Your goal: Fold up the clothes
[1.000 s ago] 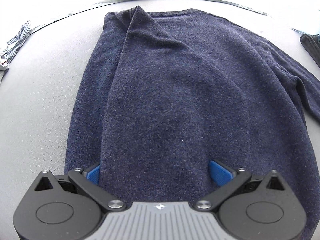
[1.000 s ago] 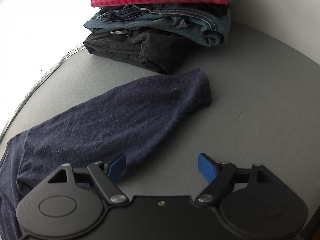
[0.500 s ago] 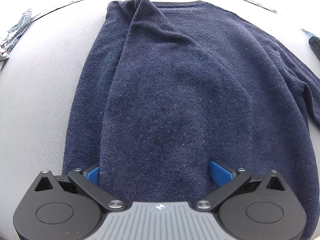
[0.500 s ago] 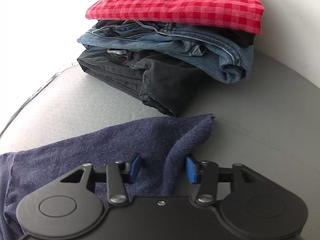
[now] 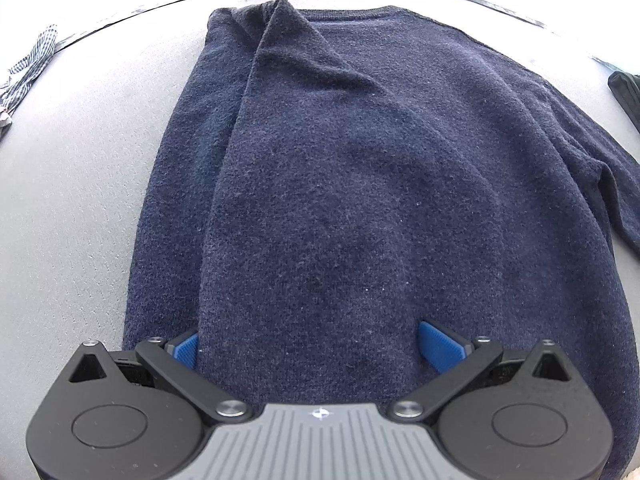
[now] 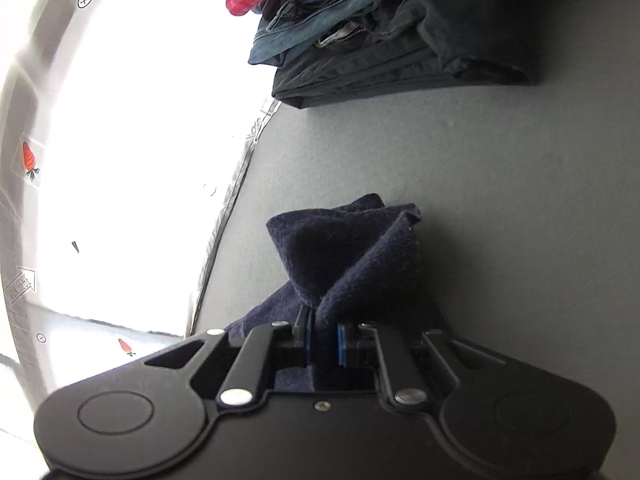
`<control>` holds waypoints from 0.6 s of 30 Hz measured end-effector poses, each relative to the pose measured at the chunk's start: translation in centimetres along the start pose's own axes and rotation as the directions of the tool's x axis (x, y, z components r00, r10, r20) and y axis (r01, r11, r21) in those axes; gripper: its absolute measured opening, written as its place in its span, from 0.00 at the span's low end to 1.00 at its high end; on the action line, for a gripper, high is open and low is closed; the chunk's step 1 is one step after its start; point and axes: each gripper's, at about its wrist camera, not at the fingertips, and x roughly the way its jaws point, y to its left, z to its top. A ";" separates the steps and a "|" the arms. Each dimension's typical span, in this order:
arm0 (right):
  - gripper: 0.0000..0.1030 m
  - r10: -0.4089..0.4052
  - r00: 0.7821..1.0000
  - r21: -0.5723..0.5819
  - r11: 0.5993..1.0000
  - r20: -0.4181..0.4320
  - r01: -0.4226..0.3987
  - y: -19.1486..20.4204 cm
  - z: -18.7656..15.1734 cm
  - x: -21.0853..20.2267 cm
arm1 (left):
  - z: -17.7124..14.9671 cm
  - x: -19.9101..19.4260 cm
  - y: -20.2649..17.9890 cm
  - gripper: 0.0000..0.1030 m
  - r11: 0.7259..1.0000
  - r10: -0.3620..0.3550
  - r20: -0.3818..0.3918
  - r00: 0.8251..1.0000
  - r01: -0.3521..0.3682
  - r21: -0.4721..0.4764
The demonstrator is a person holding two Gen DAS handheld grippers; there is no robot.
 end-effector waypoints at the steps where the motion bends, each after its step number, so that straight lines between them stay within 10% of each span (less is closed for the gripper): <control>1: 0.12 0.025 0.999 -0.005 1.000 -0.044 -0.025 1.0 -0.8 1.1 | 0.1 0.0 0.1 1.00 1.000 -0.001 0.001 1.000 0.001 0.001; 5: 0.13 0.160 0.955 -0.045 0.983 -0.251 -0.177 5.7 -4.9 4.8 | 0.2 0.0 0.4 1.00 1.000 -0.005 0.011 1.000 0.005 0.006; 9: 0.42 0.265 0.859 -0.020 0.953 -0.438 -0.303 9.0 -8.3 7.5 | 0.0 -0.1 0.5 1.00 1.000 -0.005 0.024 1.000 0.005 0.005; 18: 0.46 0.249 0.931 0.176 0.962 -0.267 -0.207 3.9 -5.5 6.0 | -0.3 -0.3 0.2 1.00 0.999 0.016 0.045 0.999 -0.014 -0.039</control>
